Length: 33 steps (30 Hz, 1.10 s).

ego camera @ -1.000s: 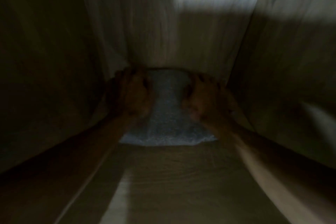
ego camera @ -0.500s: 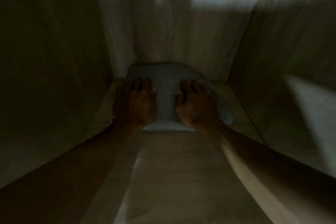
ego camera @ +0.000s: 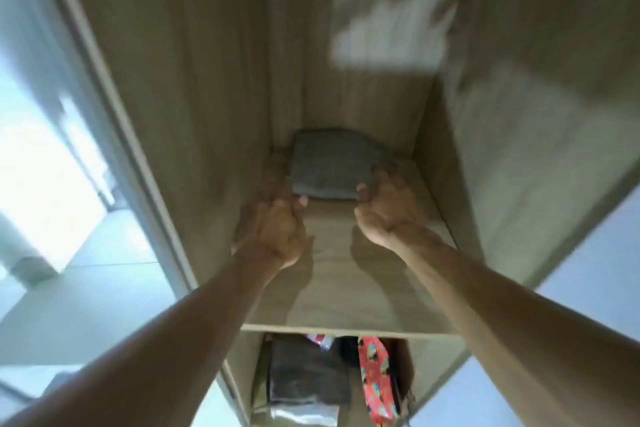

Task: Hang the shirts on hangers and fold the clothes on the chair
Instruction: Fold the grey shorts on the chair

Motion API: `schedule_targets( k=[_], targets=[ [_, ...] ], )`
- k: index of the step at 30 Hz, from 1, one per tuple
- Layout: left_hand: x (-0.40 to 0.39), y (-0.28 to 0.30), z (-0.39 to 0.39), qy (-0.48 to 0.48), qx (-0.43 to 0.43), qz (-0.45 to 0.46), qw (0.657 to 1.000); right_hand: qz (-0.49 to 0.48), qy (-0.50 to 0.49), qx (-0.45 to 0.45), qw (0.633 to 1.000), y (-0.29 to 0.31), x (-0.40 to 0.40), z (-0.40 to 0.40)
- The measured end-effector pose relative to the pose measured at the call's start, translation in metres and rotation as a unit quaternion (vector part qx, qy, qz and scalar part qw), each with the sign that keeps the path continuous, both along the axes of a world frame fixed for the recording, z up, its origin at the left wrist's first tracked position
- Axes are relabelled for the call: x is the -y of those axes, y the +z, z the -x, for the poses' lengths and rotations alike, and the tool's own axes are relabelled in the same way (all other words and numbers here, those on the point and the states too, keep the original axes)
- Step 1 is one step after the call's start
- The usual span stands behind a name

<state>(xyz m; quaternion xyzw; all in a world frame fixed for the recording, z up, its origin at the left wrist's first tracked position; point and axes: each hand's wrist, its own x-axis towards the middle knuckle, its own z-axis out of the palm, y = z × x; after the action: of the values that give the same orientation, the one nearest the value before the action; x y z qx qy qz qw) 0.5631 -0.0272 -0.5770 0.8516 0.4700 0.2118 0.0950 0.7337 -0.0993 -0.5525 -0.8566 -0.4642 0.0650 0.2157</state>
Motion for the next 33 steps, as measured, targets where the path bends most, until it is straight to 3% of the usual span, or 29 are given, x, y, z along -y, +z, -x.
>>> schedule_targets(
  k=[5,12,21,27,31,33],
  targets=[
    [0.102,0.087,0.071,-0.007,0.025,0.026,0.999,0.031,0.054,0.001,0.998,0.09,0.09,0.08],
    [0.203,0.179,0.174,0.038,0.032,0.082,0.995,0.032,0.073,-0.081,0.993,0.193,0.169,0.178],
    [0.325,0.252,0.317,0.174,0.006,0.134,0.976,0.056,0.228,-0.118,0.965,0.255,0.249,0.299],
    [0.482,0.284,0.432,0.322,0.039,0.142,0.935,0.128,0.376,-0.125,0.909,0.265,0.366,0.399],
    [0.589,0.293,0.464,0.404,0.049,0.171,0.897,0.171,0.459,-0.085,0.868,0.268,0.428,0.435],
    [0.648,0.291,0.521,0.463,0.063,0.182,0.865,0.189,0.511,-0.079,0.835,0.264,0.46,0.493]
  ],
)
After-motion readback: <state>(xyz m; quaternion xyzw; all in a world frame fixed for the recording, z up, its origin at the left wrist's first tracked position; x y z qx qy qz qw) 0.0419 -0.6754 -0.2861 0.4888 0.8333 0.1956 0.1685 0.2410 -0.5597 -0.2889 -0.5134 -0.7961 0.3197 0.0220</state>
